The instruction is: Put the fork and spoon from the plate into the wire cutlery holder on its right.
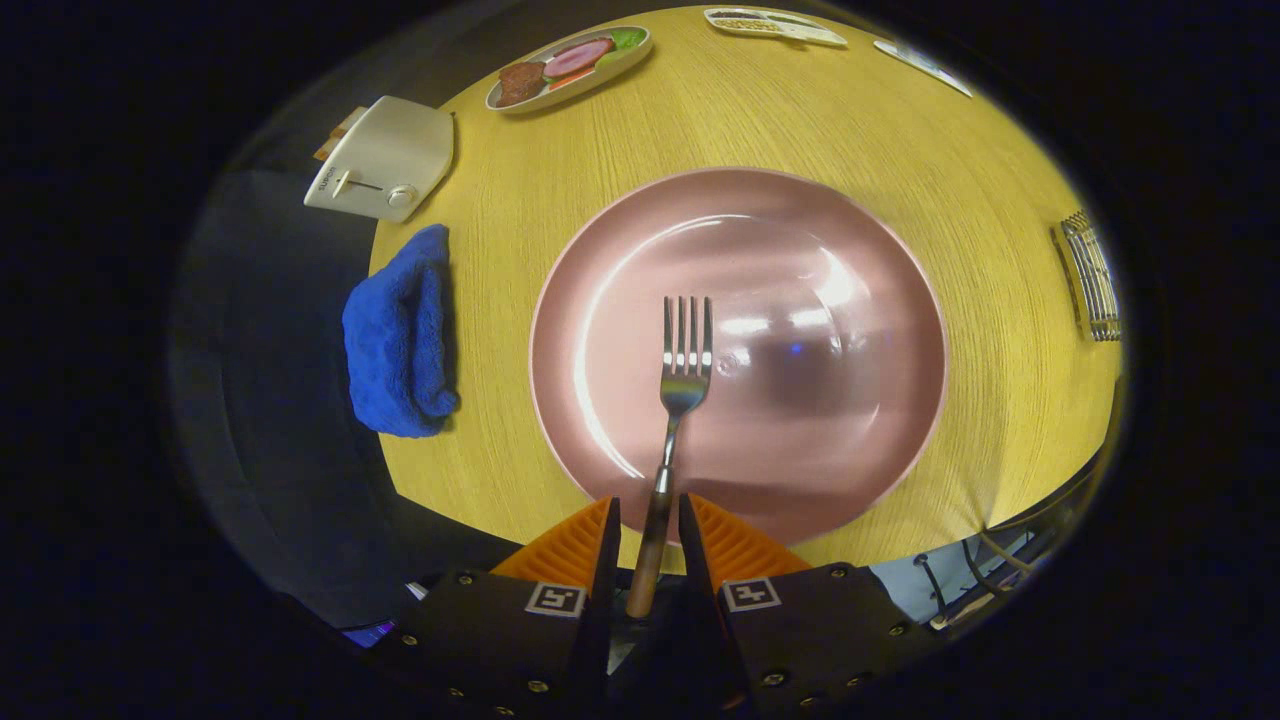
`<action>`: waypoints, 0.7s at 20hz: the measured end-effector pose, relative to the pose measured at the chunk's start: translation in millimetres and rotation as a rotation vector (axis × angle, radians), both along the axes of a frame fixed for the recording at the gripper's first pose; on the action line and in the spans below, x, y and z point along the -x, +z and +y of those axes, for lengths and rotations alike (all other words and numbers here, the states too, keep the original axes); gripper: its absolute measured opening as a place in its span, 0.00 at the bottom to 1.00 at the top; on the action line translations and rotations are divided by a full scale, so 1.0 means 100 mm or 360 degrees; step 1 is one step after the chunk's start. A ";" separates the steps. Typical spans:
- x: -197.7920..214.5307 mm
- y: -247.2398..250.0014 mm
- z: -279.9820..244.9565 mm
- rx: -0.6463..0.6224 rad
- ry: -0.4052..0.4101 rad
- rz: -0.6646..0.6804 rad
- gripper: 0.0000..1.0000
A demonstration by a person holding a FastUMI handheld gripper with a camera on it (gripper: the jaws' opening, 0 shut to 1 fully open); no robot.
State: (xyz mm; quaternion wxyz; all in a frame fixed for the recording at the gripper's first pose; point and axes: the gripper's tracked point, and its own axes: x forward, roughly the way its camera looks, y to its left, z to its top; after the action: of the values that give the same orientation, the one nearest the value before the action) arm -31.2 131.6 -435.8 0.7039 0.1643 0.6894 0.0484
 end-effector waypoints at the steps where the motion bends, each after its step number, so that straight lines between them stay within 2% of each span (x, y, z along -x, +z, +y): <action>1: 0.00 -0.02 0.01 0.0003 0.0001 0.0005 0.35; 5: 0.03 -0.10 0.02 0.0001 -0.0001 0.0030 0.35; 6: 0.00 -0.04 0.05 -0.0053 -0.0033 0.0034 0.35; 8: 0.04 -0.08 0.08 -0.0085 -0.0078 0.0062 0.13; 10: 0.02 -0.06 0.12 -0.0105 -0.0070 0.0028 0.13; 11: -0.01 -0.04 0.08 -0.0091 -0.0067 0.0027 0.04; 14: -0.05 -0.04 0.05 -0.0099 -0.0061 -0.0013 0.04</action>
State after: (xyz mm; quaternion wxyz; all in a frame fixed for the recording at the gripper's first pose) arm -26.7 136.2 -440.2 0.7020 0.1992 0.6814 0.0571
